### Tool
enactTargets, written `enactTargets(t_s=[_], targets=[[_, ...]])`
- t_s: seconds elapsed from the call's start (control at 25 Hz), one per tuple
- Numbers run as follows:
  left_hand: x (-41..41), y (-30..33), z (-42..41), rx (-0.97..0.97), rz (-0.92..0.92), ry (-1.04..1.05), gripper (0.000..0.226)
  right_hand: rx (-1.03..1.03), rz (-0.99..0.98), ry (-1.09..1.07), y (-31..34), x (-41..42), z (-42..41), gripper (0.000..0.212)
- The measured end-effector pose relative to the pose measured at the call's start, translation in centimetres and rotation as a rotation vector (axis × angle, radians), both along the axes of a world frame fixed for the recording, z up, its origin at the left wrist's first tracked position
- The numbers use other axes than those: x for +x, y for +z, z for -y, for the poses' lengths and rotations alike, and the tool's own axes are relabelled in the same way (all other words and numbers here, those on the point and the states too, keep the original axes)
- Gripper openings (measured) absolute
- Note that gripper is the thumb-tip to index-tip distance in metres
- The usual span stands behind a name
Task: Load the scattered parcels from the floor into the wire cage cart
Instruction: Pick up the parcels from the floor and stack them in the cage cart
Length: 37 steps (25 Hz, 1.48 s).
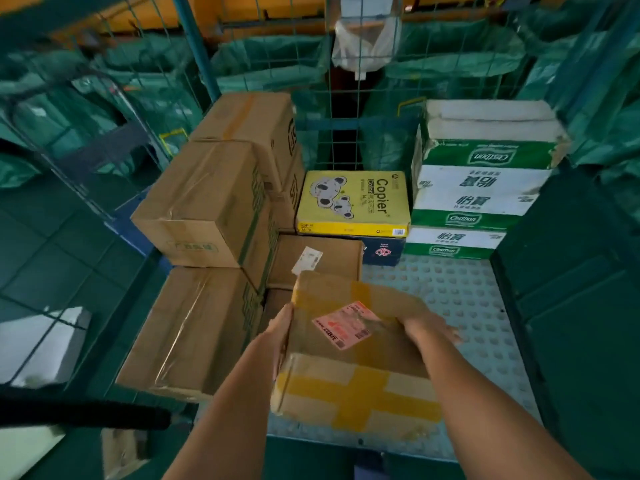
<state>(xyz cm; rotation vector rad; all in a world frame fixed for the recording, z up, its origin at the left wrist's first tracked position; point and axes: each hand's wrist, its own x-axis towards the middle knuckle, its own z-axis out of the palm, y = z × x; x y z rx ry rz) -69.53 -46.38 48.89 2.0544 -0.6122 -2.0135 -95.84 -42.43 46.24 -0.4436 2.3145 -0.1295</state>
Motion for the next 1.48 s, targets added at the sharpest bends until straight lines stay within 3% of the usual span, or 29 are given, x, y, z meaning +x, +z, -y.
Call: enactTargets(t_s=[0.16, 0.32, 0.48, 0.56, 0.68, 0.76, 1.0, 1.2, 1.48], targets=[[-0.9, 0.2, -0.8, 0.165, 0.043, -0.082, 0.091, 0.157, -0.065, 0.12, -2.4, 0.7, 0.8, 0.08], [1.1, -2.7, -1.7, 0.217, 0.283, -0.236, 0.028, 0.268, -0.017, 0.257, -4.9, 3.0, 0.3, 0.082], [3.3, -6.5, -3.0, 0.316, 0.353, -0.287, 0.02, 0.389, -0.006, 0.374, -7.6, 5.3, 0.2, 0.077], [4.7, -9.1, -2.7, 0.311, 0.353, -0.287, 0.022, 0.402, -0.002, 0.374, -8.2, 6.3, 0.8, 0.07], [6.5, -12.1, 0.0, 0.23, 0.393, -0.185, 0.061, 0.298, -0.045, 0.368, -7.6, 7.2, 3.7, 0.061], [6.8, -11.5, 3.0, 0.13, 0.42, -0.122, 0.073, 0.197, -0.067, 0.337, -6.6, 7.3, 6.3, 0.061], [4.7, -4.7, 11.9, -0.219, 0.521, -0.11, 0.062, -0.201, -0.073, 0.379, -3.8, 6.5, 14.4, 0.061], [2.7, -5.9, 19.2, -0.382, 0.458, -0.227, 0.056, -0.235, -0.081, 0.427, -4.6, 6.0, 20.0, 0.05], [2.5, -10.0, 28.3, -0.451, 0.505, -0.361, 0.072, -0.288, -0.101, 0.426, -8.7, 6.6, 28.2, 0.057]])
